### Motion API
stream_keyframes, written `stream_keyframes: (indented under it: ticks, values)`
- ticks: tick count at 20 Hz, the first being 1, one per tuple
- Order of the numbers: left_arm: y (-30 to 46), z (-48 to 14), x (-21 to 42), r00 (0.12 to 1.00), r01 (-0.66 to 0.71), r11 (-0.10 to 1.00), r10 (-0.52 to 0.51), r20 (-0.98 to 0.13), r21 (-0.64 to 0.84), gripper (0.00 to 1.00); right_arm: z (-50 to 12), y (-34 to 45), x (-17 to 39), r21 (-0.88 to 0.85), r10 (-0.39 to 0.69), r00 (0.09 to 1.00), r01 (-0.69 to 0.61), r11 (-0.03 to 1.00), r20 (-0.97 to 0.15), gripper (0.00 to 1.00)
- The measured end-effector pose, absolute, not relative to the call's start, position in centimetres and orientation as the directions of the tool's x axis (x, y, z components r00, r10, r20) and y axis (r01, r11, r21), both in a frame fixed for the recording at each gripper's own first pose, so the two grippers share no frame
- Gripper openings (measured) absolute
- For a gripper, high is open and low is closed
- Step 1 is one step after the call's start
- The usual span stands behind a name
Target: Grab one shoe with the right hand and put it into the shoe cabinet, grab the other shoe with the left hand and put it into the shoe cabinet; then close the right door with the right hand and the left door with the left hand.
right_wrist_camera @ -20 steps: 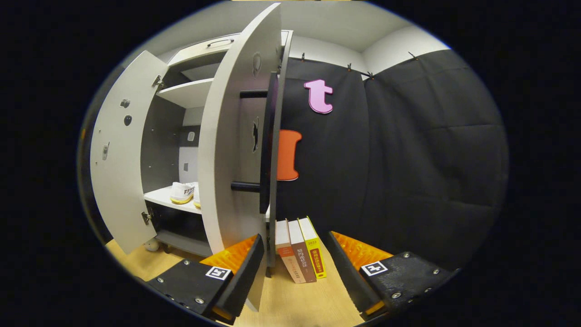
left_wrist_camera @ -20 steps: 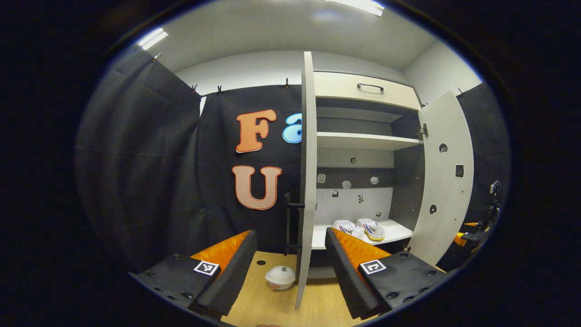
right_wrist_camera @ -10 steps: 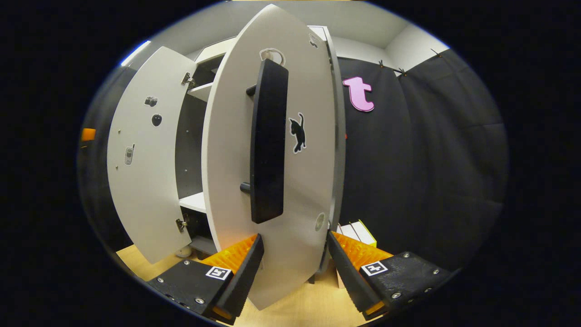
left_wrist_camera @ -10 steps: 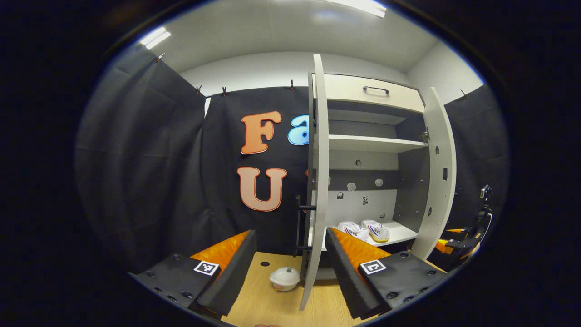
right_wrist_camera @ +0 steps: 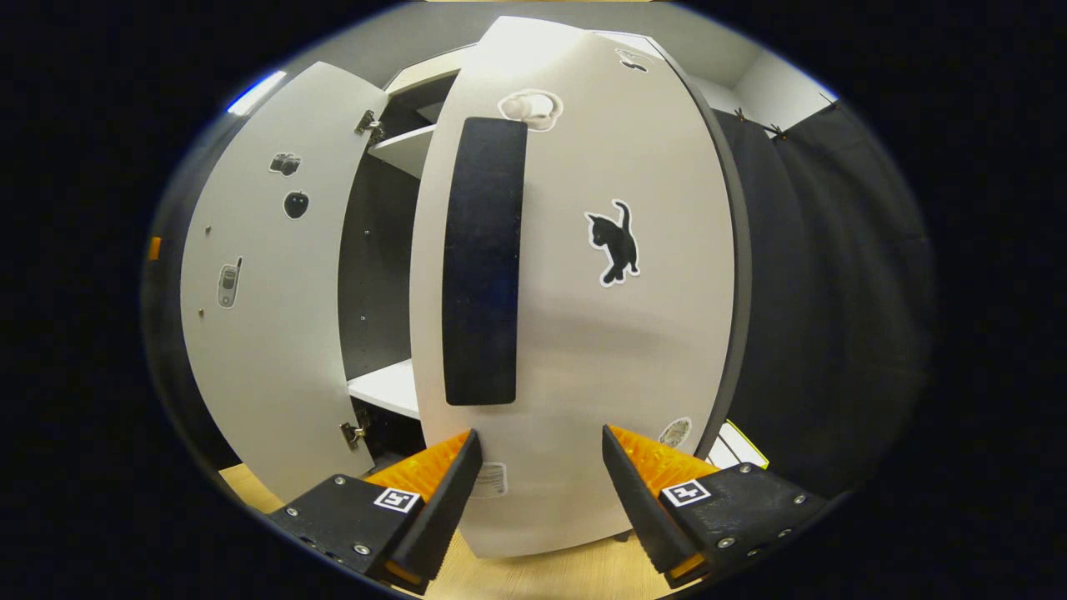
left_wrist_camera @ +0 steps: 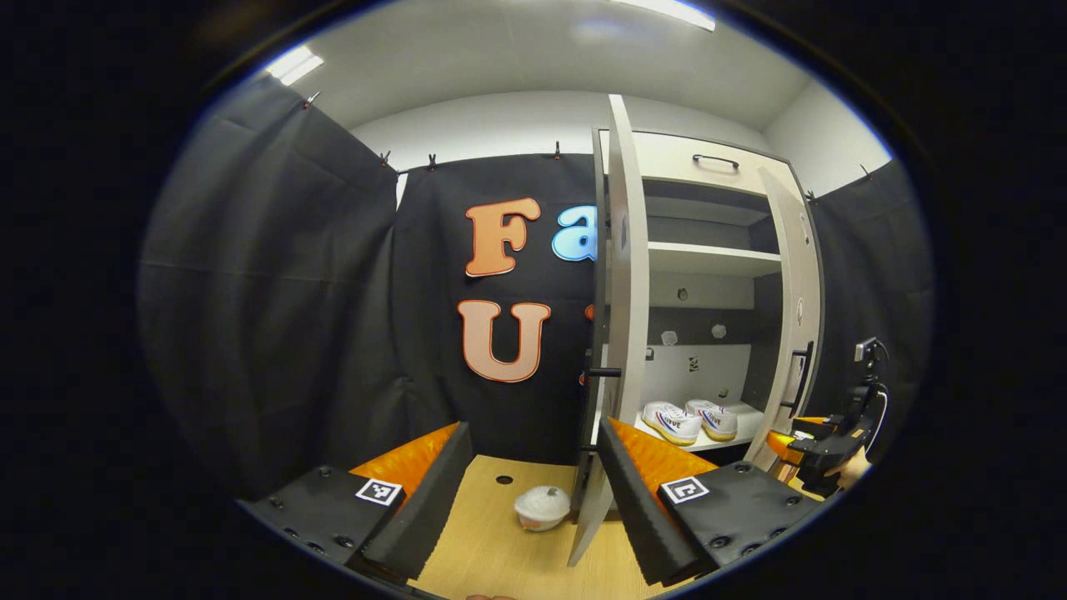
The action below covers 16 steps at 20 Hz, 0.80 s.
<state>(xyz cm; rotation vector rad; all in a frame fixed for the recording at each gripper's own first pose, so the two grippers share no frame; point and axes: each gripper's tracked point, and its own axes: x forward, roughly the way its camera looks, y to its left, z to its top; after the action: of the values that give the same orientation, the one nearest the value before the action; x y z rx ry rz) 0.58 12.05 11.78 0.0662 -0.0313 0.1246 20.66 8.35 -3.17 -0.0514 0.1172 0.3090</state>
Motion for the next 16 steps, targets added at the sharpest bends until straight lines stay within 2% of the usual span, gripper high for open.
stream_keyframes:
  ticks: [5,11,16]
  values:
    - [13.5,10.1,1.5,0.990,-0.140,0.988,0.140,0.003,0.072,0.97,-3.5,8.7,21.1,0.055,0.272,0.950,-0.267,0.962,-0.151,0.90]
    - [14.3,9.3,2.8,0.993,-0.115,0.992,0.116,-0.001,0.053,0.97,-3.7,9.1,21.8,0.077,0.252,0.955,-0.242,0.967,-0.160,0.90]
    - [15.0,6.2,4.4,0.994,-0.099,0.995,0.100,-0.032,0.025,0.97,-3.8,9.5,22.9,0.055,0.210,0.965,-0.204,0.977,-0.158,0.90]
